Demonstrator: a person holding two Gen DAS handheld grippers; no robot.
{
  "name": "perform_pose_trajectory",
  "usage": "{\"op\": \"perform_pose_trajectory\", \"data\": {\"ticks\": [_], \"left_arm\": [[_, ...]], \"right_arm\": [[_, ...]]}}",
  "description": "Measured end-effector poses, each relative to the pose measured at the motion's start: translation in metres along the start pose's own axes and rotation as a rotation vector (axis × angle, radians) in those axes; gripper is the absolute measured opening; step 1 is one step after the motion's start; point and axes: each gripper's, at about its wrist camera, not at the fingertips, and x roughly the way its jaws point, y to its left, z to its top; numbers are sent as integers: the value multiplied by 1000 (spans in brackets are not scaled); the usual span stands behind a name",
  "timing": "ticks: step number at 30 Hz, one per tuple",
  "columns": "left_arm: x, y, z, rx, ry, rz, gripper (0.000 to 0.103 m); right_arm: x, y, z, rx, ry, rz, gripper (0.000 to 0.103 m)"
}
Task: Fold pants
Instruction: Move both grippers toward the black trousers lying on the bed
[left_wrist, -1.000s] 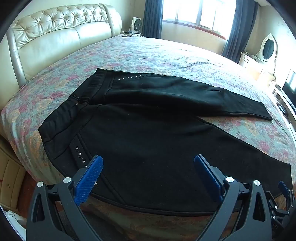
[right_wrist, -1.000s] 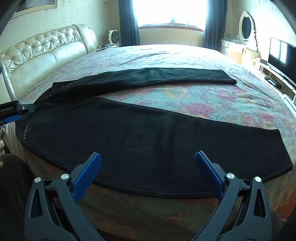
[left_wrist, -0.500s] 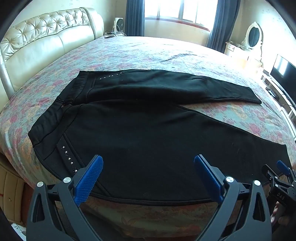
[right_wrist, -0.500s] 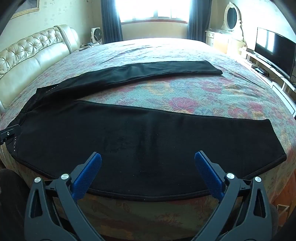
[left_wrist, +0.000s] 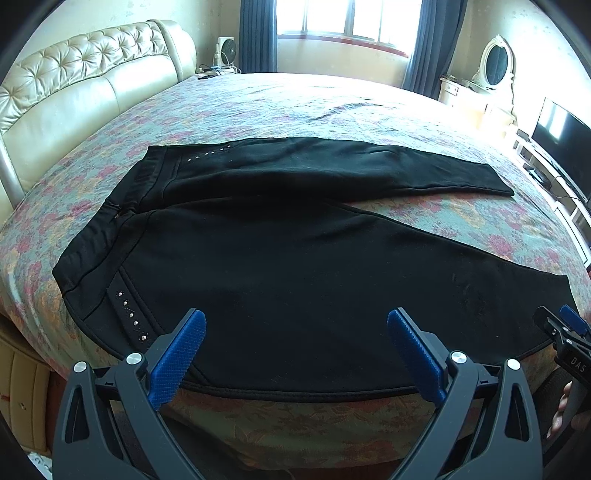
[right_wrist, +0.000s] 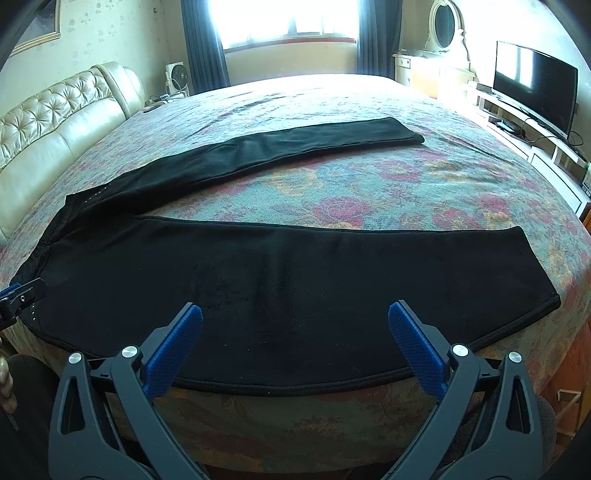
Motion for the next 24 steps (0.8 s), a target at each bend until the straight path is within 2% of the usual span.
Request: {"op": "perform_pose_trajectory", "data": {"ticks": [24], "left_arm": [[2, -2, -4, 7, 6, -22, 98]], "right_arm": [[13, 3, -3, 9, 26, 13, 101]]}}
